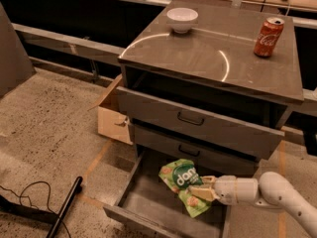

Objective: Pick green rice chip bag from bottom drawer and place on counter

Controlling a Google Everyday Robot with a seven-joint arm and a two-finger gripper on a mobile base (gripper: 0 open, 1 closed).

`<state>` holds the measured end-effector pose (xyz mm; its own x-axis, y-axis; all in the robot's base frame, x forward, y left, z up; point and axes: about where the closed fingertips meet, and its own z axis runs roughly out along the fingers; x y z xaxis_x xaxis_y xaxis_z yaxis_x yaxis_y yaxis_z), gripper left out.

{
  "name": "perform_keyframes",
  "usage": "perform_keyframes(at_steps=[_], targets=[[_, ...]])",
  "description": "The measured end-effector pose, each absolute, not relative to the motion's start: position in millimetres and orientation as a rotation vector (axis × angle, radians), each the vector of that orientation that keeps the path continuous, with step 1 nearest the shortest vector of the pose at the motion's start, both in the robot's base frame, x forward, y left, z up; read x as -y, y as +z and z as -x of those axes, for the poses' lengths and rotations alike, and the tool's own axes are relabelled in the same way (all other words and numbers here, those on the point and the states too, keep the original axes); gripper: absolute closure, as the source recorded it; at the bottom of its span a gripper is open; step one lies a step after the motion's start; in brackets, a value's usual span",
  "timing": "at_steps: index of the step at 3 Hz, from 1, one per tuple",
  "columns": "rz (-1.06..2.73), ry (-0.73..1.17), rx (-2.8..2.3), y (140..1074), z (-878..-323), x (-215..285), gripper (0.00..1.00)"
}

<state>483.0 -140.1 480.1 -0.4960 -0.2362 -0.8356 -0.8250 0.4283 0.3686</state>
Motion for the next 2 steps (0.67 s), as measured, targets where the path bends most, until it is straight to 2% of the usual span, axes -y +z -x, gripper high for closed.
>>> perform_keyframes(at_steps=[2], targets=[[0.873,1.115,-1.806,518.3,-494.2,140.7,1.00]])
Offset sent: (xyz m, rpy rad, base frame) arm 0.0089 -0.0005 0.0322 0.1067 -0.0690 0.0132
